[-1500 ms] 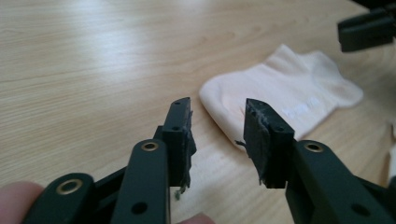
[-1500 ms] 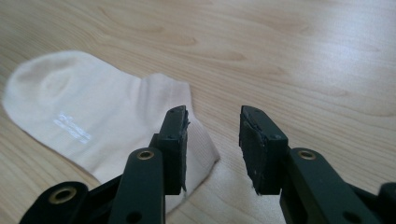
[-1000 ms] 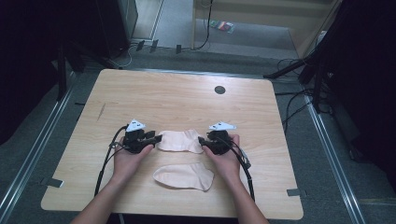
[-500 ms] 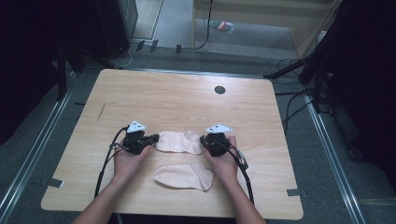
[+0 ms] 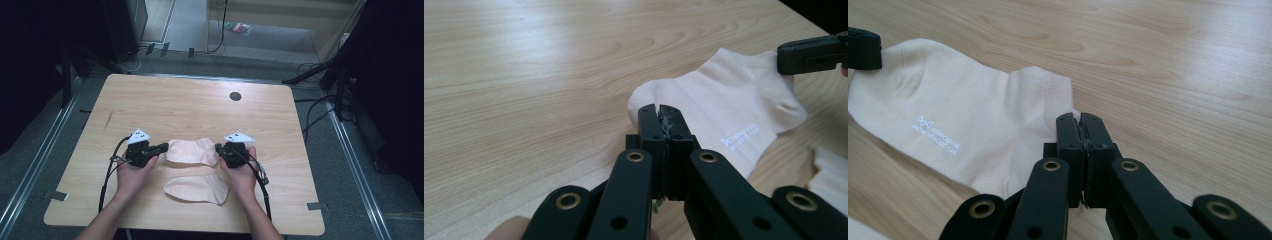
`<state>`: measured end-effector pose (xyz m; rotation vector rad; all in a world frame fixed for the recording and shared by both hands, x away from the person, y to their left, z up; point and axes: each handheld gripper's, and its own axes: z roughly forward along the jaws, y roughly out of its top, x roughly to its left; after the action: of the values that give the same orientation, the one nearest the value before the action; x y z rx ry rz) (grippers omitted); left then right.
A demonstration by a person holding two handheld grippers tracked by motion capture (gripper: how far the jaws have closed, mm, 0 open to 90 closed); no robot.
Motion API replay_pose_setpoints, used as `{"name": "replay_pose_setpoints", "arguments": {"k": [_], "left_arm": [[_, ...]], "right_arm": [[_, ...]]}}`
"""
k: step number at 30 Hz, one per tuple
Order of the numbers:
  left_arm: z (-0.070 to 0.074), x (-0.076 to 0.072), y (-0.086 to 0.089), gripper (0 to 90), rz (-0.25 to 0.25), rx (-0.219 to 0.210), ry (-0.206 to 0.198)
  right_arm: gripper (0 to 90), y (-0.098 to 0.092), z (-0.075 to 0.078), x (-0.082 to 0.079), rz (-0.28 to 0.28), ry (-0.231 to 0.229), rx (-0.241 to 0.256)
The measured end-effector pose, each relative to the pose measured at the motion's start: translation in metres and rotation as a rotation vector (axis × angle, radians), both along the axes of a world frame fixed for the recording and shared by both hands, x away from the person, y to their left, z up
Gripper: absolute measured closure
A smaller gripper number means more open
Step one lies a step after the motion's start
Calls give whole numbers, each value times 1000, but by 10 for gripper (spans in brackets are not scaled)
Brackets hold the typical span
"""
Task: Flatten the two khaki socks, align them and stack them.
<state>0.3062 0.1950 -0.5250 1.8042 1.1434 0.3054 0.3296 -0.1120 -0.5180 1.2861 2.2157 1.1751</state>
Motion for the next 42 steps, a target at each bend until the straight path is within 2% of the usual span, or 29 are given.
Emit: {"name": "replay_pose_setpoints", "arguments": {"k": [10, 19, 21, 24, 27, 38, 42], "left_arm": [[15, -20, 10, 900, -10, -33, -31], [16, -42, 8, 900, -44, -27, -39], [16, -48, 6, 900, -55, -39, -35], [17, -56, 4, 900, -69, -29, -36], [16, -62, 1, 900, -80, 6, -47], [13, -81, -5, 900, -117, 41, -50], [9, -87, -9, 900, -131, 51, -44]], "right_arm": [[890, -12, 17, -20, 12, -4, 47], [890, -18, 25, -44, 32, -7, 62], [890, -21, 25, -48, 36, -8, 60], [890, -25, 26, -56, 38, 0, 64], [890, -28, 24, -64, 44, 4, 59], [890, -36, 15, -85, 50, 28, 58], [890, -39, 11, -92, 54, 36, 43]]}}
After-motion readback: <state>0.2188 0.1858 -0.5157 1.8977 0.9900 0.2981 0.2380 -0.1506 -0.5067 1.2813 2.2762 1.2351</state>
